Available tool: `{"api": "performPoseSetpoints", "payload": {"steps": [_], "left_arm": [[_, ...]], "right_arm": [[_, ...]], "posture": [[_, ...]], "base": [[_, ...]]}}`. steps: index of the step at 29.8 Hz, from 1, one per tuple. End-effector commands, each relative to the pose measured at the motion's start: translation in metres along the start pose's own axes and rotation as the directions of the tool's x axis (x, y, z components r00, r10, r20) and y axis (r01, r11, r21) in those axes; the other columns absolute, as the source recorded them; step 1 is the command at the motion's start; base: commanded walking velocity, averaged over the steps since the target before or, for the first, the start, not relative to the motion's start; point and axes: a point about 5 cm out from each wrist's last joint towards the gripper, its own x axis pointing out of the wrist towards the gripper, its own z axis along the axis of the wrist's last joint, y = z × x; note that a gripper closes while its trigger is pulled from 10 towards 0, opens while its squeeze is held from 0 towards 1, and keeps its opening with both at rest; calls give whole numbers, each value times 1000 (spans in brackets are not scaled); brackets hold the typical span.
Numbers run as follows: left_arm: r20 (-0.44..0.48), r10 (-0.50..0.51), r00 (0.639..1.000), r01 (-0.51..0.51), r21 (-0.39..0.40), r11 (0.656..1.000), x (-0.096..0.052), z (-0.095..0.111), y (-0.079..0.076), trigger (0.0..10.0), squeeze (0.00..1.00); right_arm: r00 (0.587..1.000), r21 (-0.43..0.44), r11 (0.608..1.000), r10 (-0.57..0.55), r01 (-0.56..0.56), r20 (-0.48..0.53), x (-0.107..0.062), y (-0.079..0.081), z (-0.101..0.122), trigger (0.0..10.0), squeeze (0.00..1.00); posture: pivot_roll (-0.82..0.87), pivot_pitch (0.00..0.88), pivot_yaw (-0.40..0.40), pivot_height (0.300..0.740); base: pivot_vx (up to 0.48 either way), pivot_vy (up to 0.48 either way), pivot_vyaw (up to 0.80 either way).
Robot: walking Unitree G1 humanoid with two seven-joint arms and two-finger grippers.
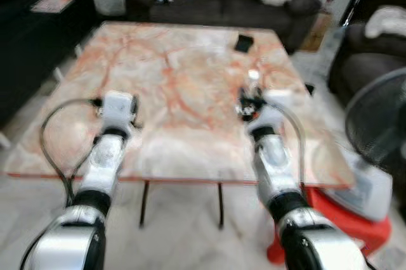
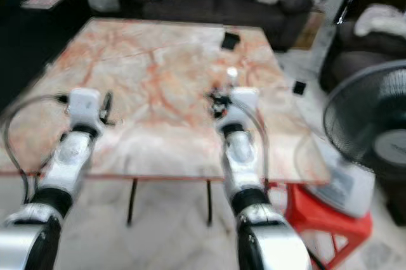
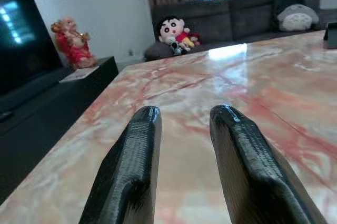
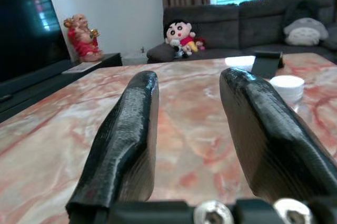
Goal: Picking trash to rubbish bin
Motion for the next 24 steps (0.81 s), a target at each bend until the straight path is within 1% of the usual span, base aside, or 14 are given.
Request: {"api": "performPoseSetpoints", "payload": {"steps": [1, 18, 22, 24], "left_arm": [[18, -27, 999, 27, -15, 1000, 3, 5, -12, 10000, 0], [28, -26, 999, 26, -13, 1000, 3, 7, -13, 10000, 0], [30, -21, 999, 21, -13, 1000, 4, 7, -11, 10000, 0], [30, -21, 999, 21, -13, 1000, 4, 7, -11, 10000, 0]], "right_arm": [[999, -17, 999, -39, 39, 3, -2, -13, 2, 10000, 0], [999, -7, 999, -39, 39, -3, -1, -13, 1, 10000, 0], [1000, -19, 1000, -21, 22, 16, 0, -10, 4, 10000, 0], [1000, -11, 1000, -23, 24, 16, -1, -10, 4, 10000, 0]], "posture": [[66, 0, -38, 740], [67, 0, -40, 740], [67, 0, -40, 740], [67, 0, -40, 740]], "base": [[304, 0, 0], [299, 0, 0], [300, 0, 736], [296, 0, 0]]}}
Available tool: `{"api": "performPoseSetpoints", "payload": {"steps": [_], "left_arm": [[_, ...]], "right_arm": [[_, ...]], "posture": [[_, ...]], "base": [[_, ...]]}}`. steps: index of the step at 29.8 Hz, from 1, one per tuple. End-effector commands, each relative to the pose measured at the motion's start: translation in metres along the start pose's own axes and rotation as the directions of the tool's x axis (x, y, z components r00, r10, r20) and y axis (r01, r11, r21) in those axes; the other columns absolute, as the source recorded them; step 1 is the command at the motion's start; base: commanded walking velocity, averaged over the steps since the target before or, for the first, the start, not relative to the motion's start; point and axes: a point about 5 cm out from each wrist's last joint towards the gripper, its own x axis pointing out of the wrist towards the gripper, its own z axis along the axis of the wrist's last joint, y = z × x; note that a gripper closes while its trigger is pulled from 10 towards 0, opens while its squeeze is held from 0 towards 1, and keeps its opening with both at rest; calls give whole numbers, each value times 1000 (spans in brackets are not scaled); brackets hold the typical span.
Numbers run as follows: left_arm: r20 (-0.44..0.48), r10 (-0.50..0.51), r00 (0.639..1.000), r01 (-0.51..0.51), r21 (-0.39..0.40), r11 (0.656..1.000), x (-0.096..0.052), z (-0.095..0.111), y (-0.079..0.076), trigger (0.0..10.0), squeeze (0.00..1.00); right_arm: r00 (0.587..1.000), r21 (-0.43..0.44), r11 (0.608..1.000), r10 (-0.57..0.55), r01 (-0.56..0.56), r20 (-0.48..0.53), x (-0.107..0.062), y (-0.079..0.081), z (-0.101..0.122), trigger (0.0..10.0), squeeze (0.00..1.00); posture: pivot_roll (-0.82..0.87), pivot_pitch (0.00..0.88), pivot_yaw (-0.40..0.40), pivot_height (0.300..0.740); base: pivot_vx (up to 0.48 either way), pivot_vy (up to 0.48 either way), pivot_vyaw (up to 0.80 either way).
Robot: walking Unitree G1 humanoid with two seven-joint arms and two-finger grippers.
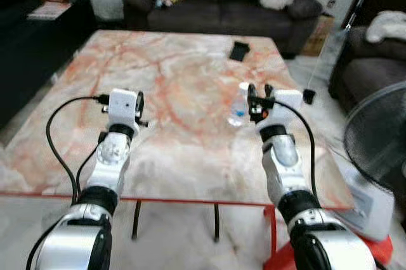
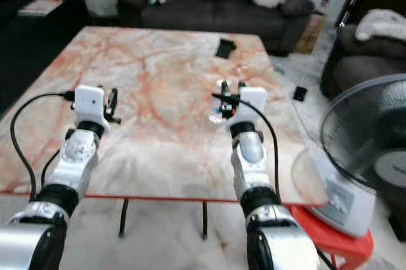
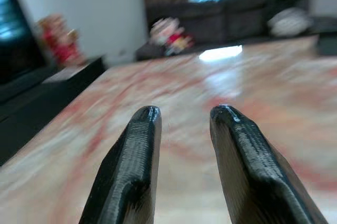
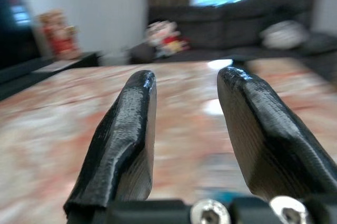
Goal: Picking trash to rubbish bin
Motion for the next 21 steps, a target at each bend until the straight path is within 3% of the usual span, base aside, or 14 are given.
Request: {"api": "performPoseSetpoints", "payload": {"steps": [1, 14, 21], "left_arm": [[18, 4, 1000, -4, -6, 1000, 3, 5, -1, 10000, 0], [34, -1, 999, 2, -15, 1000, 4, 7, -2, 10000, 0], [51, -15, 999, 16, -30, 999, 3, 9, -4, 10000, 0]], "right_arm": [[1000, -7, 1000, 9, -9, 20, 3, -1, 6, 10000, 0], [1000, 1, 1000, -1, 1, 20, 4, -3, 7, 10000, 0], [1000, 10, 1000, 0, -1, 21, 4, -3, 7, 10000, 0]], "posture": [[67, 0, -40, 740], [66, 0, -41, 740], [67, 0, -41, 740]], "base": [[296, 0, 0], [297, 0, 0], [0, 0, 0]]}}
